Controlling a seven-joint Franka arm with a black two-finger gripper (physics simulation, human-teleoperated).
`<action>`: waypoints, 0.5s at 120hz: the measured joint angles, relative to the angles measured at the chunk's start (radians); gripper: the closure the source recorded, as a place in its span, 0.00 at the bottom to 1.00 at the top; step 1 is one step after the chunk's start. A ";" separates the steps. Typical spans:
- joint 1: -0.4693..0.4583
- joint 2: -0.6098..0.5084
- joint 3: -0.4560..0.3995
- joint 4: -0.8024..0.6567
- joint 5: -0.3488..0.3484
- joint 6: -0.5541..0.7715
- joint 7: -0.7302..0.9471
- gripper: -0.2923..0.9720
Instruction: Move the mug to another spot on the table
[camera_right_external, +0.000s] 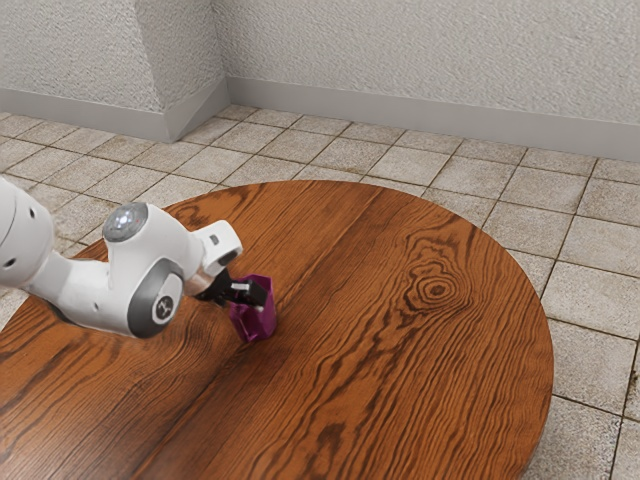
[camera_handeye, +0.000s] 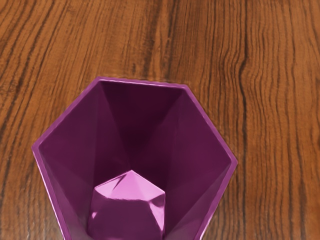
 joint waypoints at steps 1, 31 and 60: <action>-0.001 -0.011 0.000 0.001 0.000 -0.009 -0.001 0.31; 0.025 -0.094 0.013 0.394 0.001 -0.507 -0.003 0.27; 0.131 0.036 0.033 0.911 0.045 -1.031 0.080 0.25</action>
